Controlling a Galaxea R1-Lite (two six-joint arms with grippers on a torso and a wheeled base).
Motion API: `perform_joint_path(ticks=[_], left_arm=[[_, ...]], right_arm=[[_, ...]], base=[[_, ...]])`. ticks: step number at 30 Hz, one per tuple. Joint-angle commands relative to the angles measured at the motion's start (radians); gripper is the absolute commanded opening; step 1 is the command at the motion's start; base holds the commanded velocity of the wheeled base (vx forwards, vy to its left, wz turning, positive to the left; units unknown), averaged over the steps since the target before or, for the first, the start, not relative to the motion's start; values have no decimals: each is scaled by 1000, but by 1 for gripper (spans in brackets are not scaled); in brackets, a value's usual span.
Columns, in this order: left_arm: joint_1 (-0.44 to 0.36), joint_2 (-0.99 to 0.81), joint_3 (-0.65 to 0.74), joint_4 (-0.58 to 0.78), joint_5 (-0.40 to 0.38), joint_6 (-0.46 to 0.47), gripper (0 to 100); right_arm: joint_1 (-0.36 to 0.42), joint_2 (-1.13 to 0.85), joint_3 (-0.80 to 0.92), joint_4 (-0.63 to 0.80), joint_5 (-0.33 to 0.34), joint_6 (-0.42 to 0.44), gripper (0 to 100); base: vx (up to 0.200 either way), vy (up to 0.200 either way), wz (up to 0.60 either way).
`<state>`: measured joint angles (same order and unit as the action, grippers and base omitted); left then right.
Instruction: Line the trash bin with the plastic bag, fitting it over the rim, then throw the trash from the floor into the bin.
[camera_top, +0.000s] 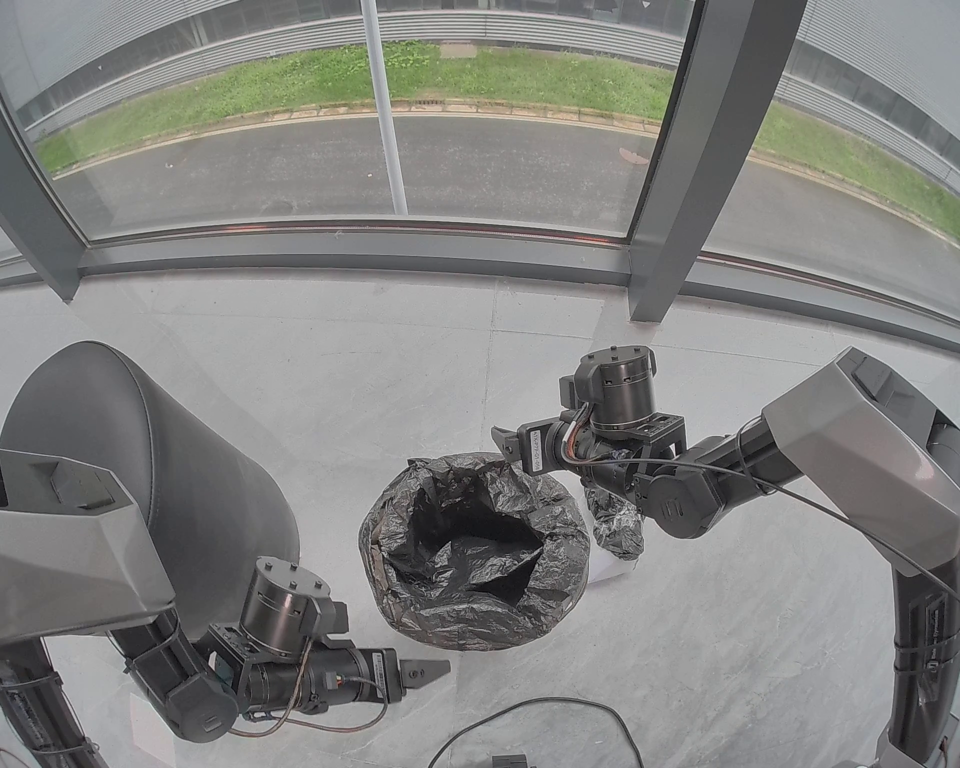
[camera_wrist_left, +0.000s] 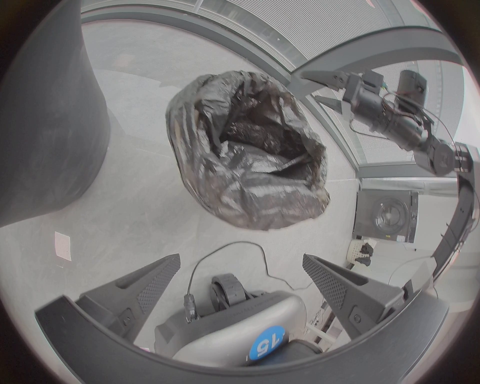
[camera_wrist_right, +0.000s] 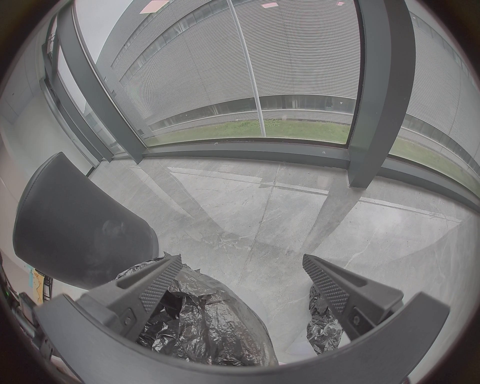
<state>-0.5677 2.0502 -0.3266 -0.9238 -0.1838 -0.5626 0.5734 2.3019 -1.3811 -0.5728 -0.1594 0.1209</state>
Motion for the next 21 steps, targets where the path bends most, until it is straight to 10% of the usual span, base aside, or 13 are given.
perform_joint_path(ticks=[1,21], left_arm=[[-52,-10,40,0,7,3,100],[-47,-44,-103,-9,113,-71,100]], right_arm=[[0,-12,23,-1,0,10,100],[5,-18,148,-85,31,8,100]], base=[[0,0,0],[0,0,0]])
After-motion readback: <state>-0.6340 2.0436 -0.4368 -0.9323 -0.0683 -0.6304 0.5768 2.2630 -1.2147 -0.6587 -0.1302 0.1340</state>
